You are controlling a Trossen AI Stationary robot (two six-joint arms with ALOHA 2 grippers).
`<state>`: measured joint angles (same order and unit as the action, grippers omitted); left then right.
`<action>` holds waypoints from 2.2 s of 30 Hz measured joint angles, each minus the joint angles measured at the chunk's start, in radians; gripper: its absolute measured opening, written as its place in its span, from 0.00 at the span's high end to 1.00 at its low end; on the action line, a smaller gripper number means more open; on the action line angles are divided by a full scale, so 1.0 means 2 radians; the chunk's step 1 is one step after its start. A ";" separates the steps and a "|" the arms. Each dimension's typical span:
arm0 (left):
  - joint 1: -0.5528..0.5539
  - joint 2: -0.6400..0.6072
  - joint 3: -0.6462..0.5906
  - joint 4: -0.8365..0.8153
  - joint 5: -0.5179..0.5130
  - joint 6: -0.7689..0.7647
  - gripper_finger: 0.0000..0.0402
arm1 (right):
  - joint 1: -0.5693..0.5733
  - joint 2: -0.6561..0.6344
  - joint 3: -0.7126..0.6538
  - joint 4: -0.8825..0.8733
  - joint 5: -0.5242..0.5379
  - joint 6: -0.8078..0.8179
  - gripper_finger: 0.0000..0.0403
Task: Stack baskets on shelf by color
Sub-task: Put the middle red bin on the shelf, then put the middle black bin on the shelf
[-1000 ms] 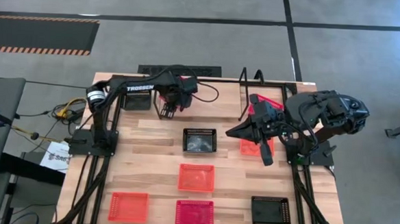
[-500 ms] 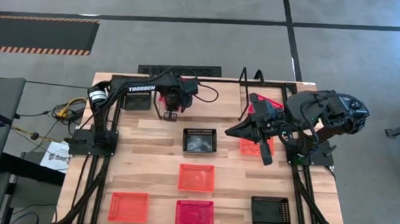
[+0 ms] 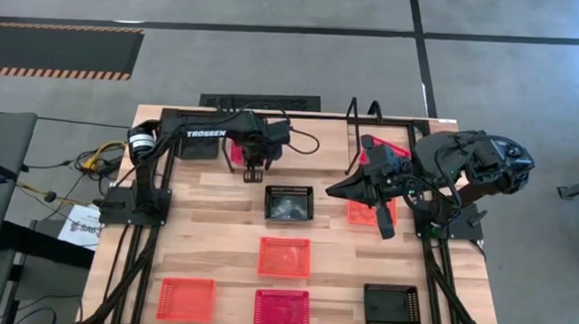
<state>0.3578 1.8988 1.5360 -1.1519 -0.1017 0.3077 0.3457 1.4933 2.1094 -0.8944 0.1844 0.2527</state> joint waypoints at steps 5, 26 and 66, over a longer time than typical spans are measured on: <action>-0.008 0.000 0.000 0.002 -0.001 0.019 1.00 | 0.000 0.000 0.000 0.000 0.000 0.000 1.00; -0.002 0.000 0.000 0.015 -0.021 0.012 0.73 | 0.001 0.000 0.000 -0.009 -0.001 0.001 0.99; -0.146 -0.073 0.239 -0.210 0.017 -0.161 0.54 | -0.036 0.000 -0.001 -0.115 -0.001 0.015 0.98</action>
<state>0.0653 1.7521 2.0143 -1.5723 -0.0673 -0.0141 0.2736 1.4937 2.1067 -1.1252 0.1829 0.2836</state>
